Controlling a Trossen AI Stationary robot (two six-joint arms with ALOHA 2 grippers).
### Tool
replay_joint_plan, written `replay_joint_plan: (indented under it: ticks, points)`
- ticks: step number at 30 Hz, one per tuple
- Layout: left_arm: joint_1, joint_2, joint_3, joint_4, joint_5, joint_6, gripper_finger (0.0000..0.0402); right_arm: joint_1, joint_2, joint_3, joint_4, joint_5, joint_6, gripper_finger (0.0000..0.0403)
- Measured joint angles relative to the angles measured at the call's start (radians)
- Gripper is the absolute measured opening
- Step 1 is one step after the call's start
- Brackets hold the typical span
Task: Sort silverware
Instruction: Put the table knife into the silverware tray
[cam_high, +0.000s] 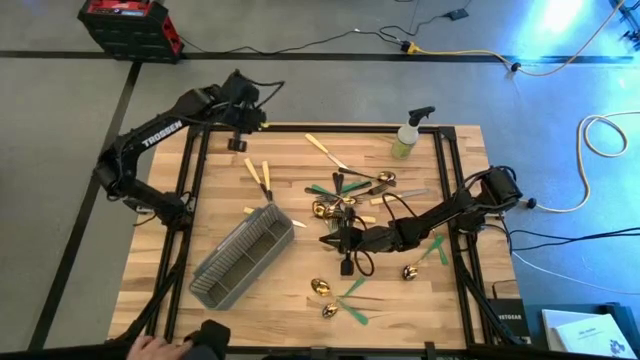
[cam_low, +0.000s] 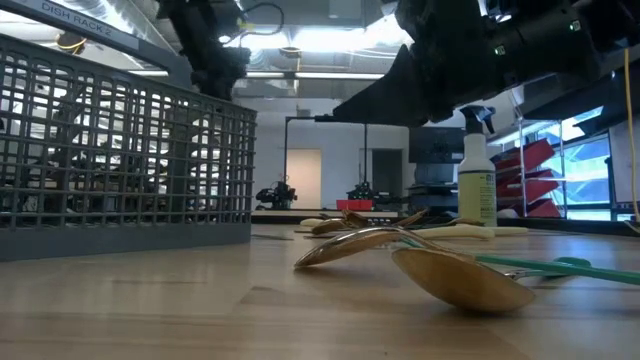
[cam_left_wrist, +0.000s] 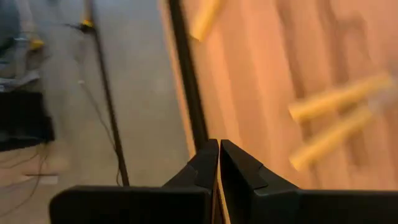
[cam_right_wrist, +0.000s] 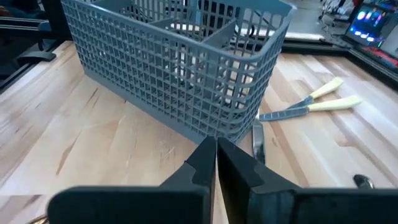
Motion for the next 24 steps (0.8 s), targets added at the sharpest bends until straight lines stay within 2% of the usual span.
replay_joint_plan:
  ticks: [3, 6, 18, 21, 24]
  points:
    - [0.000, 0.032, 0.059, -0.149, 0.001, 0.067, 0.0001, 0.000, 0.000, 0.000, 0.001, 0.000, 0.019, 0.0000]
    - [-0.003, 0.074, 0.065, -0.224, 0.002, 0.077, 0.0001, 0.000, 0.000, 0.000, 0.001, 0.000, 0.032, 0.0000]
    - [-0.014, 0.236, 0.056, -0.243, 0.045, -0.087, 0.0004, 0.023, 0.000, 0.000, -0.016, 0.002, 0.092, 0.0000]
    - [-0.023, 0.243, 0.054, -0.252, 0.062, -0.138, 0.0027, 0.037, 0.000, 0.000, -0.034, 0.003, 0.092, 0.0000]
    - [-0.033, 0.243, 0.054, -0.250, 0.063, -0.165, 0.0067, 0.043, 0.000, 0.000, -0.034, 0.016, 0.092, 0.0000]
